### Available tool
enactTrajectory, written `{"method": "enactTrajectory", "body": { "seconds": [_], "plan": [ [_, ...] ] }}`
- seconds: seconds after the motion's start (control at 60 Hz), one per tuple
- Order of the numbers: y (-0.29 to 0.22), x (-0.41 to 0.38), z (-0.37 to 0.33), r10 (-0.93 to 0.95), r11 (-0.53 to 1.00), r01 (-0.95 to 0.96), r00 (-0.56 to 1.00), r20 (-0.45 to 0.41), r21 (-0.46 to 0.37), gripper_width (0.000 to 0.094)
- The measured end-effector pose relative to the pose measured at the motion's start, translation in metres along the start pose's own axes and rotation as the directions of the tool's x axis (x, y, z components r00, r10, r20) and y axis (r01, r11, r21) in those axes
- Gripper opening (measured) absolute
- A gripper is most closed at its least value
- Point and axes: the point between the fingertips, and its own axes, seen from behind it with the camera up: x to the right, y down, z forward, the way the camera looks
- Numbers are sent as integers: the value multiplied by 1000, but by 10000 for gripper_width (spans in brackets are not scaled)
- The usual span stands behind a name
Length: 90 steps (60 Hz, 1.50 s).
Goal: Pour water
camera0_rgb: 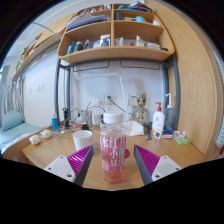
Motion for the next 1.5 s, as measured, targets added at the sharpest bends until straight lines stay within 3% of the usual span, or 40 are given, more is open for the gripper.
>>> {"method": "enactTrajectory", "body": {
  "seconds": [0.133, 0.267, 0.3, 0.55, 0.667, 0.85, 1.033, 1.133, 1.3, 1.5],
  "plan": [
    [3, 8, 22, -28, 1000, 29, 999, -38, 5, 750],
    [15, 3, 35, 7, 1000, -7, 1000, -14, -24, 580],
    [15, 1, 36, 17, 1000, -17, 1000, -12, -20, 434],
    [11, 9, 35, -47, 998, 50, 994, -95, 25, 307],
    [10, 5, 36, -99, 995, 102, 989, -106, 20, 307],
    [-18, 10, 57, -371, 928, 371, 921, -118, -21, 307],
    [-58, 22, 97, -819, 565, 821, 545, -180, -85, 308],
    [-70, 14, 115, -945, 305, 947, 288, -155, -100, 311],
    [-76, -2, 135, -992, -20, 993, -34, -124, -118, 310],
    [-82, -13, 143, -910, -389, 908, -405, -86, -152, 310]
  ]
}}
